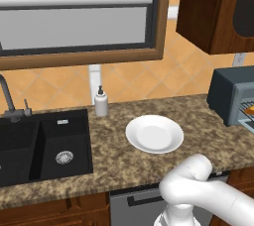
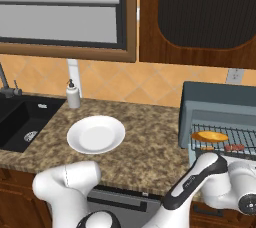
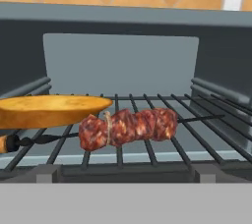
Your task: Pick up the kebab skewer and baguette bread, and place them inside the toaster oven. Close the toaster oven door and start by setting the timer.
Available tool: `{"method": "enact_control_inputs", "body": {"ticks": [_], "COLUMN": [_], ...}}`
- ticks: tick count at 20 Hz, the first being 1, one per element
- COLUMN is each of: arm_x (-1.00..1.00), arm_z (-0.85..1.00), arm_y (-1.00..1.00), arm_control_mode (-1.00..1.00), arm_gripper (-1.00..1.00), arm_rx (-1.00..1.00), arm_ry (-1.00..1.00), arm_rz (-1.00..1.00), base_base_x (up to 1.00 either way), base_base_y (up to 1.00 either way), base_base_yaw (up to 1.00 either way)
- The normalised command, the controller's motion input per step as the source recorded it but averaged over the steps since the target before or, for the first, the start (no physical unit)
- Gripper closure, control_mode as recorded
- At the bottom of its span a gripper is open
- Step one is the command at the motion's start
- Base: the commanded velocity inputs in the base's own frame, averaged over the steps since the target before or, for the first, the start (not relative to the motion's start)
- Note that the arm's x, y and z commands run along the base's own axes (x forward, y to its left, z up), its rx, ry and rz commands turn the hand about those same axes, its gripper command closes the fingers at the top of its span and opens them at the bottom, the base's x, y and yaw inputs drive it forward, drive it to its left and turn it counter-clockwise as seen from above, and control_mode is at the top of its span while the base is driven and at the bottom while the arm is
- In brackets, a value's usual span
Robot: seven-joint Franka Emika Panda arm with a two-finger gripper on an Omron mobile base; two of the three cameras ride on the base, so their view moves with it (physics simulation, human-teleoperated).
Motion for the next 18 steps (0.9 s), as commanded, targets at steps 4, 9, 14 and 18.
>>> {"method": "enact_control_inputs", "body": {"ticks": [4, 9, 14, 18], "arm_x": [0.07, 0.13, 0.19, 0.24], "arm_z": [-0.02, 0.00, 0.00, 0.00], "arm_y": [0.00, 0.00, 0.00, 0.00], "arm_control_mode": [-1.00, -1.00, -1.00, -1.00], "arm_gripper": [-1.00, -1.00, -1.00, -1.00], "arm_rx": [0.00, 0.00, 0.00, 0.00], "arm_ry": [0.00, 0.00, 0.00, 0.00], "arm_rz": [0.00, 0.00, 0.00, 0.00], "base_base_x": [0.00, 0.00, 0.00, 0.00], "base_base_y": [0.00, 0.00, 0.00, 0.00], "base_base_yaw": [0.00, 0.00, 0.00, 0.00]}}
